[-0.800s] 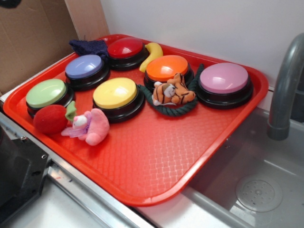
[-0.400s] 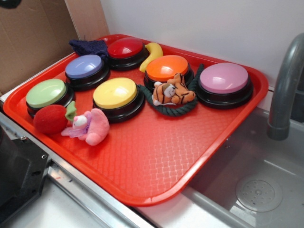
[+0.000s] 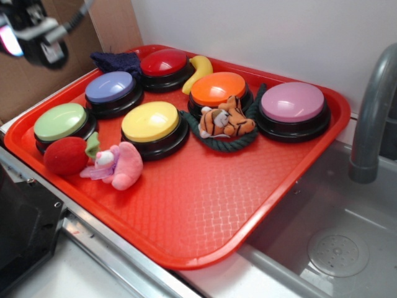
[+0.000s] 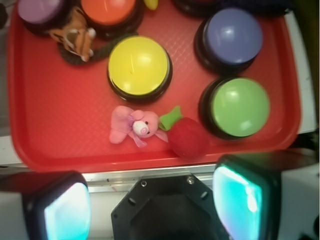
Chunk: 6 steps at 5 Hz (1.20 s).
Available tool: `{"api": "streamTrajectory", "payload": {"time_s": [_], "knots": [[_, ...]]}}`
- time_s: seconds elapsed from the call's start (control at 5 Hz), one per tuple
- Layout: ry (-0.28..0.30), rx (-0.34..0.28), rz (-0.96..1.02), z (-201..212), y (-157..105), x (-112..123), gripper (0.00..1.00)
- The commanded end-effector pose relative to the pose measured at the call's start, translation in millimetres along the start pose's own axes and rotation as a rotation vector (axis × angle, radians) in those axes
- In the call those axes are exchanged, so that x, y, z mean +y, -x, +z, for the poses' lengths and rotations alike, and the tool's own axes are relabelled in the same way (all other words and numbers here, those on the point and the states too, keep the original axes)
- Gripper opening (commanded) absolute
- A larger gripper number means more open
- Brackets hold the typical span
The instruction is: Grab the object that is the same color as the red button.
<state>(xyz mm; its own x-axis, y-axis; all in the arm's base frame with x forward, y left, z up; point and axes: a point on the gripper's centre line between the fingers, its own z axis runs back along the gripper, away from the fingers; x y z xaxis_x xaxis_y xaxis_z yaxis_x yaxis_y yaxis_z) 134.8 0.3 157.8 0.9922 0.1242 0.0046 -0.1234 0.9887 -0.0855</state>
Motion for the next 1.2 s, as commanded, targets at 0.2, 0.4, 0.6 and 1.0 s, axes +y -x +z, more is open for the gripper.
{"api": "streamTrajectory", "payload": {"time_s": [0.2, 0.4, 0.6, 1.0], "knots": [[-0.017, 0.015, 0.149, -76, -4, 29, 1.00], [-0.044, 0.037, 0.213, -93, -1, 44, 1.00], [-0.119, 0.078, 0.271, -100, 4, 52, 1.00], [-0.121, 0.102, 0.298, -116, 6, 57, 1.00]]}}
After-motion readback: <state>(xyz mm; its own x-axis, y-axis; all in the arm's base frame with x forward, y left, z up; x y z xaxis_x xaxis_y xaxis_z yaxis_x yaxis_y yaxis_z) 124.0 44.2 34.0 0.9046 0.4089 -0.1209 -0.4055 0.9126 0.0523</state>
